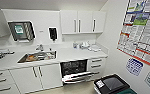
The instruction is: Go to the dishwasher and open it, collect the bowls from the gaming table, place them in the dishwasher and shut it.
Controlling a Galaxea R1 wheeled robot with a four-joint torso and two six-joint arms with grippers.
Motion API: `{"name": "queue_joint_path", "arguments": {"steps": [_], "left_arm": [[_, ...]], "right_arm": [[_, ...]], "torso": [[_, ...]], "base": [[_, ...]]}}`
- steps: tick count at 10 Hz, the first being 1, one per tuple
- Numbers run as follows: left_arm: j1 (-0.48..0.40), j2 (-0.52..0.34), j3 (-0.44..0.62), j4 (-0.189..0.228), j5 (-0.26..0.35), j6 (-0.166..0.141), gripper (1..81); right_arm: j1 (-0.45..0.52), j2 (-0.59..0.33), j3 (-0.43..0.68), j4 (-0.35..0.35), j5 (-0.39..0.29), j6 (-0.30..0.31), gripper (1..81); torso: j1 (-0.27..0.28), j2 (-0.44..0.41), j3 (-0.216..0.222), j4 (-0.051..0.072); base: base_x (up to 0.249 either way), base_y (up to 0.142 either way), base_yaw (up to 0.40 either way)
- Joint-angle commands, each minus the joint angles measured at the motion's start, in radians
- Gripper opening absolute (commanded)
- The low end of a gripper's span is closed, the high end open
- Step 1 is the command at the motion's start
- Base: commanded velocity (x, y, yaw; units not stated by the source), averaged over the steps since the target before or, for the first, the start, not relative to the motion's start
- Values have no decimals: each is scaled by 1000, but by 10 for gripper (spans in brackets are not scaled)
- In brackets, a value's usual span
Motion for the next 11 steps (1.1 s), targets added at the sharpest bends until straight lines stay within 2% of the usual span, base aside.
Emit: {"name": "queue_joint_path", "arguments": {"steps": [1, 11], "left_arm": [[-58, -28, 17, 12, 15, -1, 10], [-58, 0, -20, 3, 18, -1, 10]], "right_arm": [[67, -8, 13, -13, -16, 2, 10], [63, -5, 13, -15, -16, 2, 10]], "torso": [[1, 0, 0, 0], [1, 0, 0, 0]], "base": [[83, 65, 0], [83, 57, 0]]}}
